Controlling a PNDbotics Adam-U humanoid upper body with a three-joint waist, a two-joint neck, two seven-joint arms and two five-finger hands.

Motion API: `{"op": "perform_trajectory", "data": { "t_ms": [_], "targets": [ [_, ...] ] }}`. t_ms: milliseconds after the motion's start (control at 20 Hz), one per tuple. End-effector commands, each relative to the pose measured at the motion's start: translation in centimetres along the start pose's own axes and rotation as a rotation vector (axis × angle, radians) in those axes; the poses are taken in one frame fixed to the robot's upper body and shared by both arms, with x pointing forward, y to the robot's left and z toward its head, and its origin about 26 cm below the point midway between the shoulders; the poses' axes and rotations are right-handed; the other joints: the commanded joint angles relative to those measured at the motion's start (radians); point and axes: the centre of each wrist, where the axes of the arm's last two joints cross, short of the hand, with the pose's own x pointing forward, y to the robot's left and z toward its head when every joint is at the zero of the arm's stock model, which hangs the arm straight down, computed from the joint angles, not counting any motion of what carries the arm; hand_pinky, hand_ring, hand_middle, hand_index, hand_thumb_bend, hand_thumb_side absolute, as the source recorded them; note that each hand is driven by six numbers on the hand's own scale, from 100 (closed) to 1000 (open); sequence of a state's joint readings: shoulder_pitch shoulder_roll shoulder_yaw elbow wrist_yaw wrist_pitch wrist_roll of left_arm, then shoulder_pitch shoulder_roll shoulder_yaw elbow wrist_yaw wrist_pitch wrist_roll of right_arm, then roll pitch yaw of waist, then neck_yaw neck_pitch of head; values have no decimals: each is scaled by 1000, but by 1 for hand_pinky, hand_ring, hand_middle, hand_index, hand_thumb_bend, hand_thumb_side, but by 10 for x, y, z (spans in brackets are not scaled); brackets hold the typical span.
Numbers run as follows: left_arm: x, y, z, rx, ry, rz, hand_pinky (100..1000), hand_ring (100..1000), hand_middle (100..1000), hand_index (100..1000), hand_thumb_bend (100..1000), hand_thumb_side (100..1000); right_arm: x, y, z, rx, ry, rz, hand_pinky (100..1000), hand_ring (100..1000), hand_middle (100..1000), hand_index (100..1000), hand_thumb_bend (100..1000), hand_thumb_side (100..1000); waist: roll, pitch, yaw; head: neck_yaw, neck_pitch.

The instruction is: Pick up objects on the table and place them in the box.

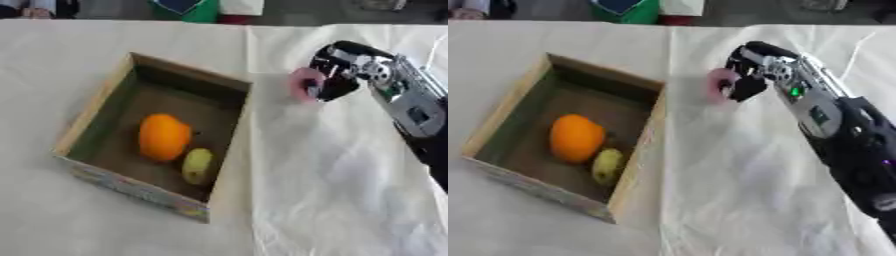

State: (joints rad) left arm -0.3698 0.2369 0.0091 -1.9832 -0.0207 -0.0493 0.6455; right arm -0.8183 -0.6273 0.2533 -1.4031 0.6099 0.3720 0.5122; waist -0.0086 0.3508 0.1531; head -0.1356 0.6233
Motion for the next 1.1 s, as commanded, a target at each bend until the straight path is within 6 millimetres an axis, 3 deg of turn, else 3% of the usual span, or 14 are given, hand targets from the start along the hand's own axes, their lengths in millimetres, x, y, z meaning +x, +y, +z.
{"op": "perform_trajectory", "data": {
  "t_ms": [50, 600, 850, 1100],
  "targets": [
    [6, 0, -4, -5, -23, 6, 472, 618, 612, 742, 100, 990, 8, -16, 6, -52, -29, -5, 679, 656, 442, 595, 100, 247, 0, -28, -1, -1, -9],
    [6, 1, -5, -7, -25, 5, 473, 618, 612, 742, 100, 977, 35, -38, 19, -151, -117, 38, 636, 600, 404, 556, 100, 358, -2, -45, -4, -4, -8],
    [7, 1, -5, -8, -25, 4, 473, 618, 612, 741, 100, 976, 63, -51, 33, -197, -222, 106, 632, 599, 403, 556, 100, 380, -6, -54, -5, -6, -5],
    [7, 1, -5, -7, -26, 7, 473, 619, 612, 740, 100, 978, 104, -59, 50, -239, -370, 149, 646, 596, 395, 550, 100, 392, -6, -61, -6, -12, 3]
  ]
}}
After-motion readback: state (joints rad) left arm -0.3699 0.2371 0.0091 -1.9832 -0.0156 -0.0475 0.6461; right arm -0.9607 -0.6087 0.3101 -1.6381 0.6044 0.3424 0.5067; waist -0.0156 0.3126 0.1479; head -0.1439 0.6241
